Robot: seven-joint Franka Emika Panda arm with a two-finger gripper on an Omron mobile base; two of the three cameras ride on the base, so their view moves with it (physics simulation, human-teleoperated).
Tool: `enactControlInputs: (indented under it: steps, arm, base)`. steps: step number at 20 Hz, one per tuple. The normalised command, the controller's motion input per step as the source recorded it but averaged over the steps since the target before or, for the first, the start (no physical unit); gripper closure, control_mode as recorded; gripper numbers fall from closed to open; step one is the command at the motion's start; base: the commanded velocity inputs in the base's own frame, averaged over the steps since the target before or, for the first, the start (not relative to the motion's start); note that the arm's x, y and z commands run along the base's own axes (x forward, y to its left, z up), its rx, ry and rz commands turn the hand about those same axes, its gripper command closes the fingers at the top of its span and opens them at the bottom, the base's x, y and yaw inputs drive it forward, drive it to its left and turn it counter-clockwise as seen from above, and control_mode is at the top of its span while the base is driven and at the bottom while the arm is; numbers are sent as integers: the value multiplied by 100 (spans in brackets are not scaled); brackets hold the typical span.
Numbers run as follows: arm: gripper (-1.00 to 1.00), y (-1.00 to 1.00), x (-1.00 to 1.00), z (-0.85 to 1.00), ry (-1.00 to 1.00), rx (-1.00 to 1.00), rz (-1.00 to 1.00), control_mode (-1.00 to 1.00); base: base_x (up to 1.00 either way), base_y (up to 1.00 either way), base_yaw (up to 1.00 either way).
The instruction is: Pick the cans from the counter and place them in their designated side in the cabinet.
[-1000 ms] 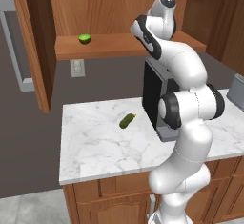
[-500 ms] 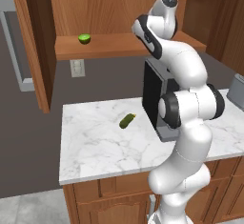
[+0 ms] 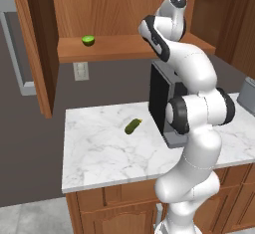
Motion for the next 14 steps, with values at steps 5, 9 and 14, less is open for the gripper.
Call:
enactControlInputs:
  steps: [5, 9, 14]
  arm:
    - [-100, -1, -1, 11, -7, -1, 1, -100]
    - [-100, -5, -7, 10, -11, -1, 1, -100]
    - [-100, -7, -11, 1, -13, 0, 2, -100]
  base:
    - [0, 0, 0]
    - [0, 0, 0]
    - [0, 0, 0]
